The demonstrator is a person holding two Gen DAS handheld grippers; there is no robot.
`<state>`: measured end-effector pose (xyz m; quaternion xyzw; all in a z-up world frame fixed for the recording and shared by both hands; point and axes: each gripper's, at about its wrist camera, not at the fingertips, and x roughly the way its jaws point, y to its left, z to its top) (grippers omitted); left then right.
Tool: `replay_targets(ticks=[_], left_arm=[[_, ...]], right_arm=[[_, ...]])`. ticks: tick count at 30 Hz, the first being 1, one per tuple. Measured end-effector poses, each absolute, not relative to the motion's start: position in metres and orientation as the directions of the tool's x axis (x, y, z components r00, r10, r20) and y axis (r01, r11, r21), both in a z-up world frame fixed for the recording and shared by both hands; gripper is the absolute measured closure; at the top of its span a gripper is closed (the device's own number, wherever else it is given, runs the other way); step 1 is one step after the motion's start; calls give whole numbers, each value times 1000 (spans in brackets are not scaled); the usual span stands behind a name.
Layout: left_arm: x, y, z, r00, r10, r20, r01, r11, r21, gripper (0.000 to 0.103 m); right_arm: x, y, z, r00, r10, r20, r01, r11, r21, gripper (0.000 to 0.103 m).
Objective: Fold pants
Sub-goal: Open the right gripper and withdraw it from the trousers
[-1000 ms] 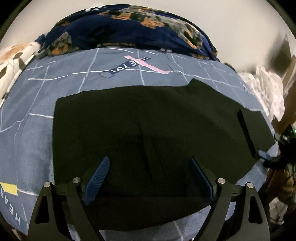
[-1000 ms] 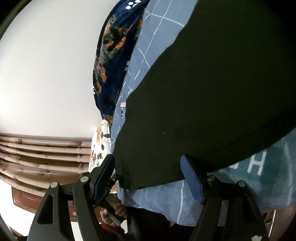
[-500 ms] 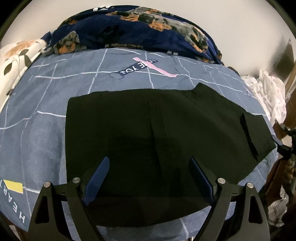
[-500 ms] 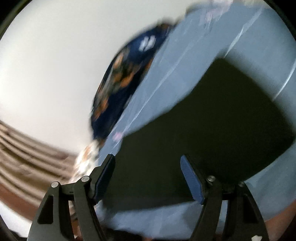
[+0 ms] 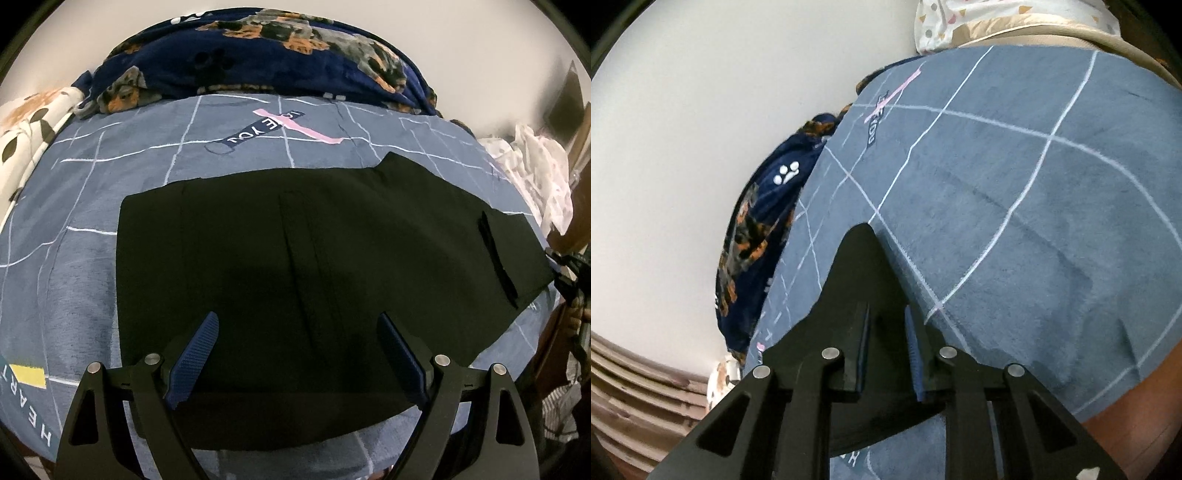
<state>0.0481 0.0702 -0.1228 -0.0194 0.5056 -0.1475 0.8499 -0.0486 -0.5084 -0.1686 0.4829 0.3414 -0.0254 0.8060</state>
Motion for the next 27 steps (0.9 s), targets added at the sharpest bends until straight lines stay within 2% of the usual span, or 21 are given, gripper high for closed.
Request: replay_targets(ticks=[3,12,20,24,27], left_arm=[[48,71,-124,440,-272,-856,227,956,-187,16],[48,70,-126,437,-264,-860,239,956,-172,16],[47,70,-125,436,-260,-862,239,956,-168,16],[47,69,-125,433,-256,-864,240,957,-164,16],[47,68,-126,431,-251,-866,240,958,-158,15]], right_arm=[[-46,-499,-170,749,275,-603,375,574,728,88],[-38,-493,-163,698,239,-675,400,652,644,89],[-8,-497,-130,734,230,-639,316,717,622,89],[17,-500,-144,702,270,-659,312,715,625,89],[25,-499,-158,659,255,-708,344,734,585,89]])
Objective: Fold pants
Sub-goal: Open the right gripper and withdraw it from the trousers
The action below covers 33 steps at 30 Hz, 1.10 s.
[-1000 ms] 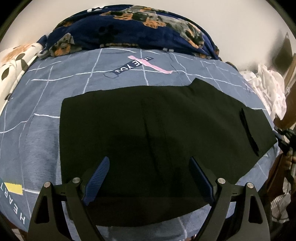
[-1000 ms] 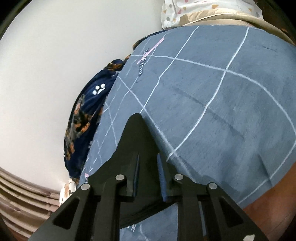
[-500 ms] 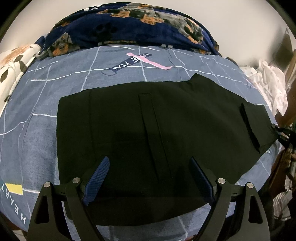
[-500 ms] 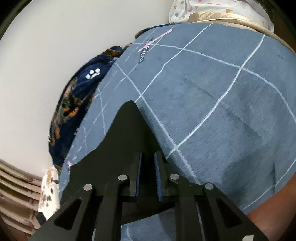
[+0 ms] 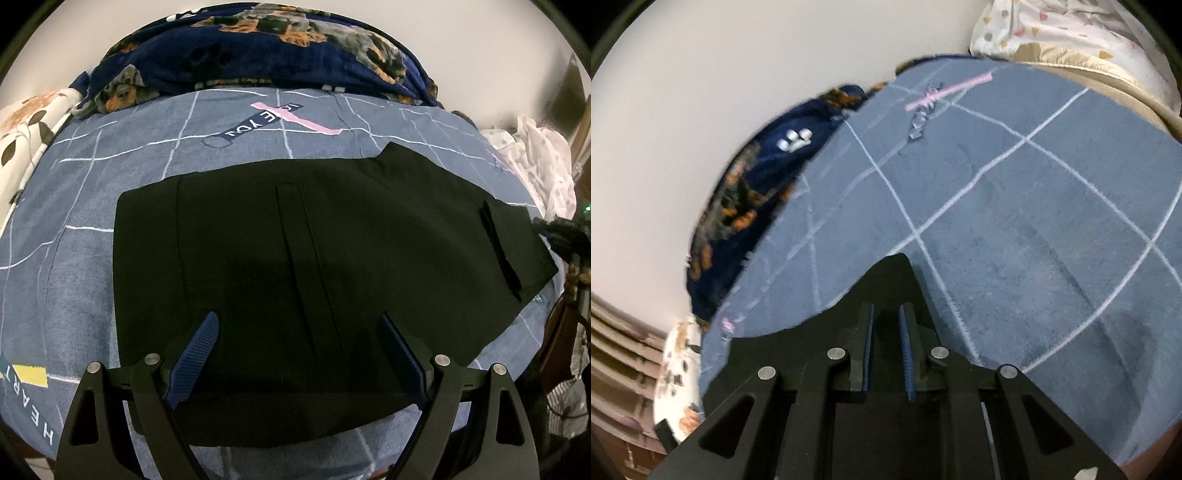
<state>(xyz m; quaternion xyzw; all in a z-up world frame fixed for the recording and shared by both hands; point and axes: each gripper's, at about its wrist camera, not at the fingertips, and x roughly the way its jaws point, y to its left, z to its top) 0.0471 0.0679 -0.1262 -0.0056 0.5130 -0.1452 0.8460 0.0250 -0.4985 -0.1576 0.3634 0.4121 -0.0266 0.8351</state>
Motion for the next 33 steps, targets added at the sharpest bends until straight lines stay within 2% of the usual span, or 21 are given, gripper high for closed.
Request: replay_targets(ticks=[3,4,5,9,13,15,18,19,20,25,29,31,33], left_arm=[[47,66,-127,429,-244,-870,241,959,-150,15],[47,65,-127,429,-241,-870,243,959,-146,15],[48,65,-128,429,-240,-871,244,959,-144,15],[48,63,-129,429,-232,-873,243,961,-135,15],[47,61,-129,427,-225,-876,246,961,-126,15],[47,61,-129,426,-222,-877,247,961,-123,15],[47,60,-129,426,-220,-878,248,961,-120,15],[47,60,-129,425,-219,-878,249,961,-119,15],[47,60,-129,425,-219,-878,248,961,-120,15],[47,60,-128,425,-222,-878,244,962,-126,15],[47,59,-129,424,-222,-878,246,961,-124,14],[47,59,-129,422,-224,-878,247,961,-126,14],[46,60,-129,422,-230,-877,246,960,-133,14]], right_arm=[[26,-496,-160,641,233,-731,350,759,549,96],[26,-497,-157,645,236,-727,348,756,554,95],[26,-497,-155,650,240,-721,344,753,561,90],[36,-497,-143,663,236,-710,321,767,556,90],[56,-500,-148,640,221,-736,336,781,526,91],[63,-506,-157,617,226,-754,363,768,527,98],[60,-515,-156,615,241,-751,383,741,552,100],[55,-515,-153,626,234,-744,379,742,553,96],[47,-515,-148,646,229,-728,368,743,560,88],[-10,-509,-144,727,297,-618,284,690,666,88],[-46,-498,-157,731,318,-603,275,672,687,89],[-56,-492,-166,722,315,-617,282,679,678,90],[-58,-489,-175,701,287,-653,311,701,642,103]])
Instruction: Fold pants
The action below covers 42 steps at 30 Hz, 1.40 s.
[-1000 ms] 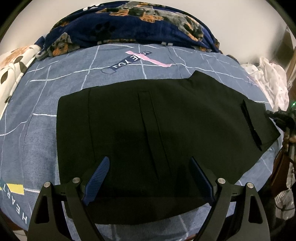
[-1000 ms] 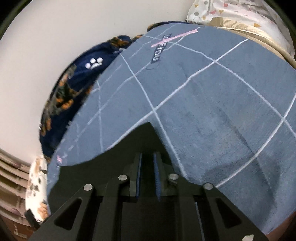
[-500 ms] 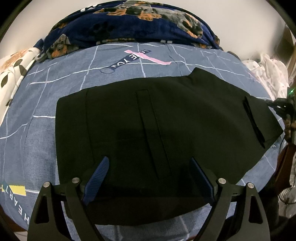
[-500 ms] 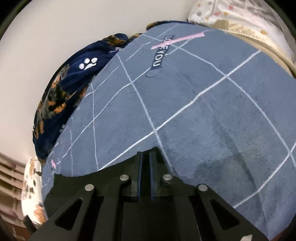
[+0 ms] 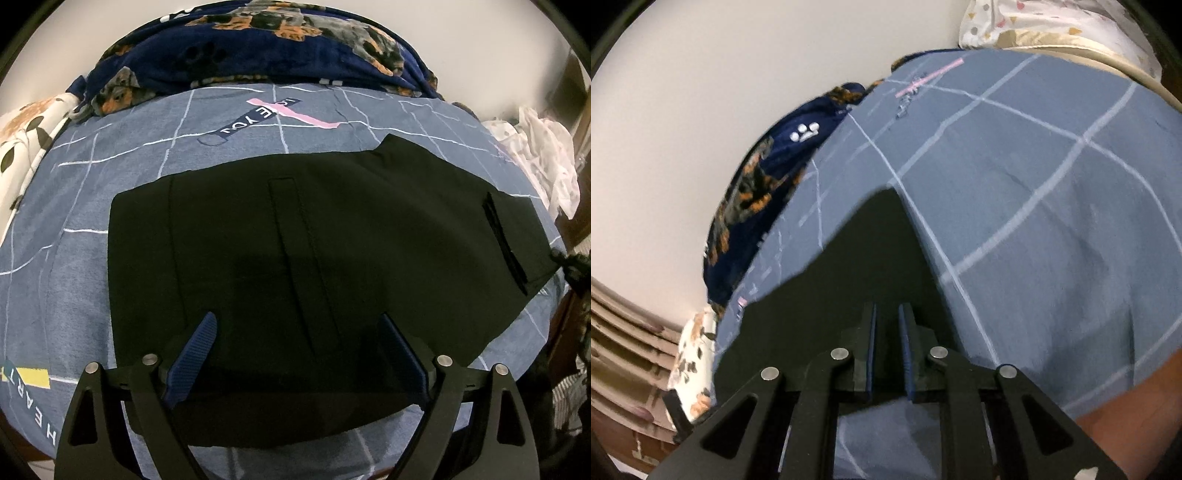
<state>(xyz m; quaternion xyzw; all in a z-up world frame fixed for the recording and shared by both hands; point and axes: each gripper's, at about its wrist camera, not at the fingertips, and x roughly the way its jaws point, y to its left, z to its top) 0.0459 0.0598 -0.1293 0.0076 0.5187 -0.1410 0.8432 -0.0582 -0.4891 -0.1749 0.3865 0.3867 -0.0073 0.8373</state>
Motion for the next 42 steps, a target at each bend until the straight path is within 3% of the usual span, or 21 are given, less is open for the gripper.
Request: replay_targets(ticks=[5,6,9,14,17,25,30,37,42], left_arm=[[43,63,-127,422,-243,-874,238,959,-152,14],[43,64,-126,421,-247,-873,235,959,-157,14],[42,67,-122,429,-256,-866,231,958,-169,14],[38,74,-109,454,-267,-850,234,956,-176,14],[36,84,-100,468,-277,-839,236,954,-183,14],[44,153,-92,456,-306,-836,140,952,-272,17],[51,175,-106,415,-324,-850,114,946,-304,21],[66,171,-133,289,-470,-834,180,882,-435,35],[79,168,-141,261,-506,-822,227,860,-457,36]], right_arm=[[-57,-496,-177,710,307,-634,319,662,678,103],[-58,-495,-173,720,309,-621,305,664,683,95],[-61,-491,-161,752,313,-581,264,664,699,93],[-52,-491,-178,697,311,-646,313,678,665,100],[-51,-489,-168,703,306,-642,316,675,667,93],[-25,-403,-110,679,330,-655,110,837,536,91],[-8,-321,-103,607,391,-692,-43,885,463,74],[2,-252,-118,504,471,-724,-144,872,468,65],[3,-243,-120,482,505,-716,-144,852,504,59]])
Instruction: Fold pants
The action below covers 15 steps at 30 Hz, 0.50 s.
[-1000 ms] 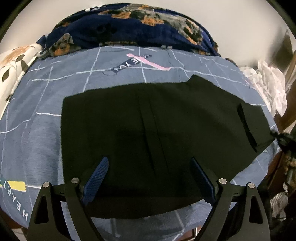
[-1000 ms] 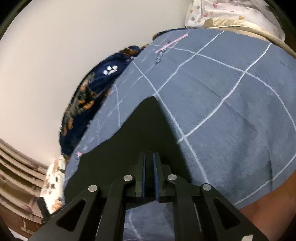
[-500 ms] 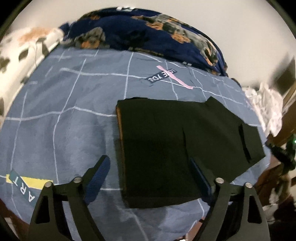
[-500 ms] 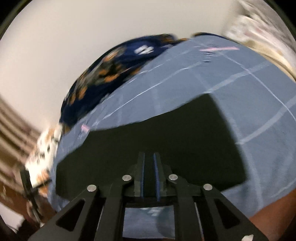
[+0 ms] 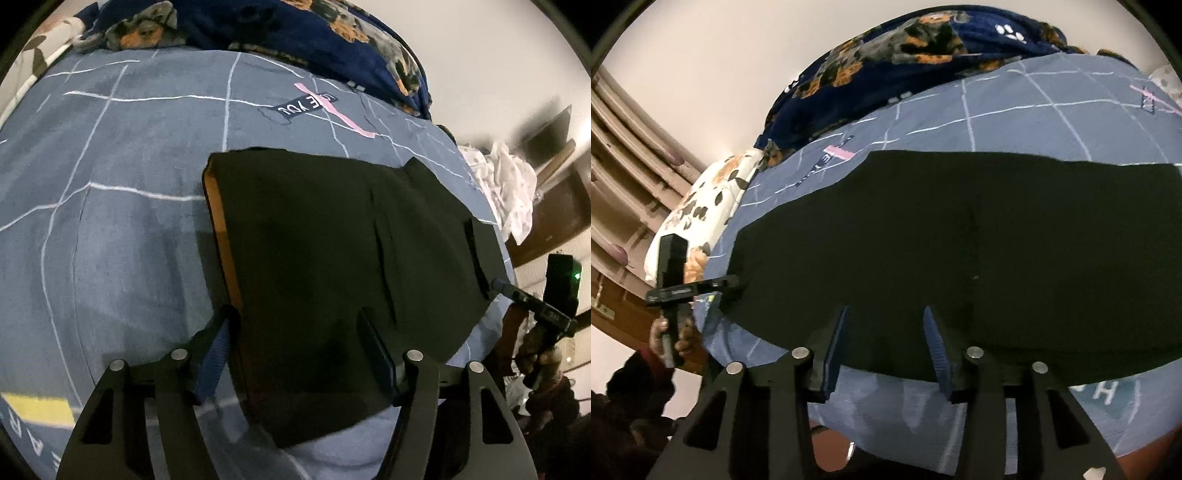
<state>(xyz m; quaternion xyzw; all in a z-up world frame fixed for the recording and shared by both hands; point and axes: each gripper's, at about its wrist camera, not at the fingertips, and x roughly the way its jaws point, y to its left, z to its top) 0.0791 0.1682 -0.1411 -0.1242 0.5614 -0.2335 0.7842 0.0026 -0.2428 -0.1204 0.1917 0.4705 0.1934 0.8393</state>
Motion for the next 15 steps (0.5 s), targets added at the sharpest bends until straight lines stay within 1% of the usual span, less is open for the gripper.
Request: replay_targets(ticks=[4,6,7,8,9,12,13,15], left_arm=[[92,175,-144,228,-577,-784,228,815,-533,36],[95,169,-144,220,-579,-785,259,811,-525,37],[96,164,-144,216,-578,-787,282,808,-517,42],[97,161,-144,212,-578,-788,301,806,-510,53],[98,160,-146,213,-574,-791,315,807,-500,59],[104,163,-149,201,-611,-766,316,781,-539,66],[104,164,-149,201,-613,-764,312,780,-543,69],[102,162,-145,213,-602,-770,306,789,-532,72]], right_arm=[[1,-238,-121,475,528,-704,-135,835,534,54],[3,-234,-123,469,534,-704,-127,829,544,48],[3,-233,-124,465,538,-703,-124,826,550,48],[5,-231,-125,461,544,-701,-121,821,558,46],[5,-230,-126,458,549,-699,-117,817,565,46],[5,-227,-130,451,574,-684,-109,796,596,44],[5,-226,-131,449,578,-681,-109,793,600,44],[4,-222,-131,447,585,-677,-116,788,605,44]])
